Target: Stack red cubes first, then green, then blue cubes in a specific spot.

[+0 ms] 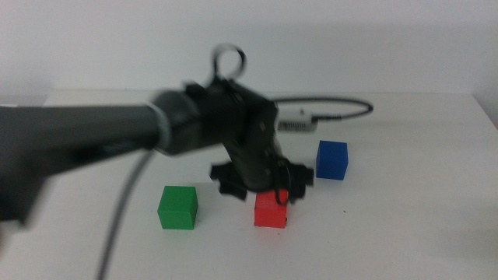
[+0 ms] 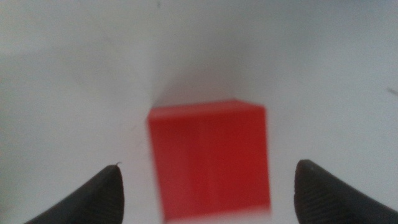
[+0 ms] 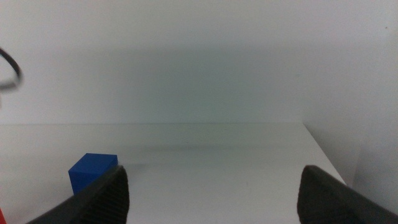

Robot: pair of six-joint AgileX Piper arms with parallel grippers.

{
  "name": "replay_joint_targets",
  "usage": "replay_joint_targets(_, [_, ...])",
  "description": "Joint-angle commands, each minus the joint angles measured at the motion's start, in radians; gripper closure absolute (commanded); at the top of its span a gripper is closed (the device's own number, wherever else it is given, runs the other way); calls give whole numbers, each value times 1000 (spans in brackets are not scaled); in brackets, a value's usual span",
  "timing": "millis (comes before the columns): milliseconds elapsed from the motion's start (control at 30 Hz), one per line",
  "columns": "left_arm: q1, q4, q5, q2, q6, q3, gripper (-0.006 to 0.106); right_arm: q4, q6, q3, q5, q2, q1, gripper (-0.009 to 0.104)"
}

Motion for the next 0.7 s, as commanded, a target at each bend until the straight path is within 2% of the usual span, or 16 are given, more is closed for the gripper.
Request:
replay_joint_targets(0, [17, 22, 91, -120, 60, -11, 7, 0, -3, 4, -9, -5, -3, 2])
replay_joint_targets(67, [38, 65, 191, -207, 68, -11, 7, 0, -3, 4, -9, -5, -3, 2])
replay_joint_targets(167, [81, 187, 327, -308, 43, 24, 7, 0, -3, 4, -9, -5, -3, 2])
replay_joint_targets(233, [127, 218, 344, -344, 41, 79, 7, 0, -3, 4, -9, -5, -3, 2])
replay_joint_targets(367, [230, 151, 304, -361, 122, 176, 7, 0, -3, 4, -9, -5, -3, 2])
replay_joint_targets(500, [296, 34, 153, -338, 232, 252, 7, 0, -3, 4, -9, -5, -3, 2])
replay_joint_targets(667, [311, 16, 49, -269, 232, 280, 7, 0, -3, 4, -9, -5, -3, 2])
